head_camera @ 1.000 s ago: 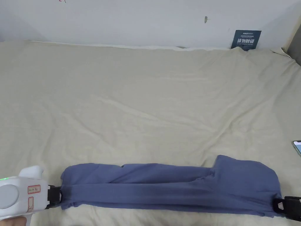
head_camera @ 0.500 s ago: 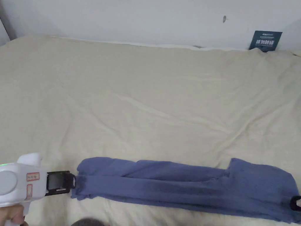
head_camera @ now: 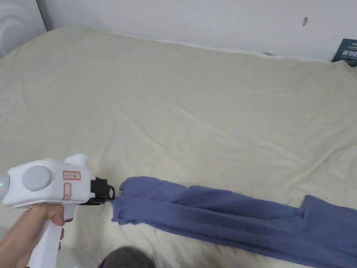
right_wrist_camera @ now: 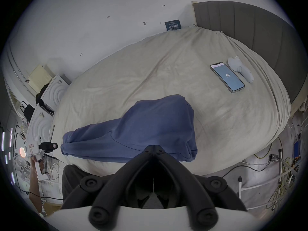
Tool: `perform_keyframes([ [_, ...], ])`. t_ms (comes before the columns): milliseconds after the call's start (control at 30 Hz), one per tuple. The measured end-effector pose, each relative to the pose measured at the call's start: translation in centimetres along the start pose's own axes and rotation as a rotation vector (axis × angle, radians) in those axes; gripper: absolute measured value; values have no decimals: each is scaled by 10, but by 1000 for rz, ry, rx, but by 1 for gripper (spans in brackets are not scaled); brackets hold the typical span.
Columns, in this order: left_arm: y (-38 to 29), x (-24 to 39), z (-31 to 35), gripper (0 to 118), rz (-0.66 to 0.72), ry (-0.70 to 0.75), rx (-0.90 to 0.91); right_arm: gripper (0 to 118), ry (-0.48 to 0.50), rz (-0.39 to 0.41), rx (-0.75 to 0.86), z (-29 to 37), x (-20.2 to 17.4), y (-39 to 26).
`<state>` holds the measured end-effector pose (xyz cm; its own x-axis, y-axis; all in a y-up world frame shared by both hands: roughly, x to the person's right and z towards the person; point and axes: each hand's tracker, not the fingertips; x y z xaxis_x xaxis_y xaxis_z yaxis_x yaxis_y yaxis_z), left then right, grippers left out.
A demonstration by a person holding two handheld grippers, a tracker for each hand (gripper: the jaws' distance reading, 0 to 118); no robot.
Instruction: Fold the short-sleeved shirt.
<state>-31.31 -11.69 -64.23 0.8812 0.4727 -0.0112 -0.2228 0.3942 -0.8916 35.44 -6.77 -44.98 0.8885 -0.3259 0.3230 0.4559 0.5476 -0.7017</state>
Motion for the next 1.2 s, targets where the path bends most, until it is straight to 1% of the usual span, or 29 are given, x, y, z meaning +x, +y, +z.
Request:
perform_keyframes([
  [33, 3, -6, -3, 0, 12, -32, -11, 0, 3, -2, 1, 1, 0, 0],
  [67, 2, -3, -3, 9, 28, -63, -20, 0, 1, -1, 2, 1, 0, 1],
  [100, 4, -4, -6, 52, 40, -88, -37, 0, -8, -4, 10, 6, -4, 2],
  [133, 5, -7, -13, 118, 45, -116, -78, 0, -6, 0, 11, 8, -5, 2],
  [167, 4, -11, -19, 117, 54, -148, -127, 0, -6, 2, 12, 9, -4, 3],
  [200, 15, -25, -33, 116, 122, -246, -81, 0, -9, 1, 14, 10, -4, 3],
  [233, 20, -31, -42, 116, 153, -230, -90, 0, -19, -8, 20, 12, -11, 4],
  [300, 26, -42, -64, 116, 159, -304, -124, 0, -21, -13, 23, 14, -10, 4],
  [333, 19, -24, -55, 116, 168, -368, -146, 0, -24, -18, 25, 15, -9, 4],
  [367, 12, -10, -50, 116, 185, -413, -172, 0, -25, -15, 23, 14, -19, 2],
  [433, 5, 1, -64, 116, 207, -502, -206, 0, -32, -23, 18, 14, -20, 1],
  [467, 12, -10, -78, 116, 209, -544, -220, 0, -34, -26, 17, 15, -18, 0],
  [533, 12, -4, -90, 116, 207, -563, -204, 0, -36, -27, 20, 15, -17, 1],
  [600, 14, 0, -98, 114, 226, -638, -218, 0, -40, -31, 24, 18, -16, 0],
  [633, 14, 2, -101, 99, 216, -662, -239, 0, -40, -32, 28, 18, -18, 0],
  [667, 14, 4, -100, 63, 206, -631, -226, 0, -36, -33, 31, 19, -17, 0],
  [700, 15, 2, -96, 7, 190, -624, -217, 0, -32, -33, 34, 21, -17, -1],
  [733, 20, -3, -102, 9, 184, -558, -201, 0, -26, -32, 39, 22, -16, -2],
  [767, 19, -10, -105, 9, 133, -401, -165, 0, -21, -25, 41, 23, -20, 0],
  [800, 22, -20, -109, 9, 126, -377, -130, 0, -16, -23, 44, 23, -20, 1],
  [833, 20, -27, -110, 9, 221, -501, -200, 0, -12, -21, 45, 24, -19, 1],
  [867, 22, -34, -111, 9, 246, -520, -165, 0, -11, -21, 43, 25, -18, 2],
  [900, 23, -36, -107, 9, 199, -484, -135, 0, -14, -18, 44, 26, -22, 2],
  [933, 26, -39, -104, 9, 185, -461, -124, 0, -13, -18, 48, 27, -23, 2],
  [967, 30, -46, -103, 9, 204, -457, -123, 0, -10, -20, 50, 27, -22, 4],
  [1033, 15, -29, -74, 9, 223, -457, -110, 0, -7, -27, 57, 25, -21, 6],
  [1100, 17, -40, -60, 9, 238, -410, -76, 0, -1, -33, 65, 26, -20, 8],
  [1133, 26, -66, -58, 9, 242, -390, -65, 0, 6, -33, 70, 26, -19, 8],
  [1200, 32, -83, -43, 9, 248, -343, -51, 0, 16, -28, 75, 26, -22, 9],
])
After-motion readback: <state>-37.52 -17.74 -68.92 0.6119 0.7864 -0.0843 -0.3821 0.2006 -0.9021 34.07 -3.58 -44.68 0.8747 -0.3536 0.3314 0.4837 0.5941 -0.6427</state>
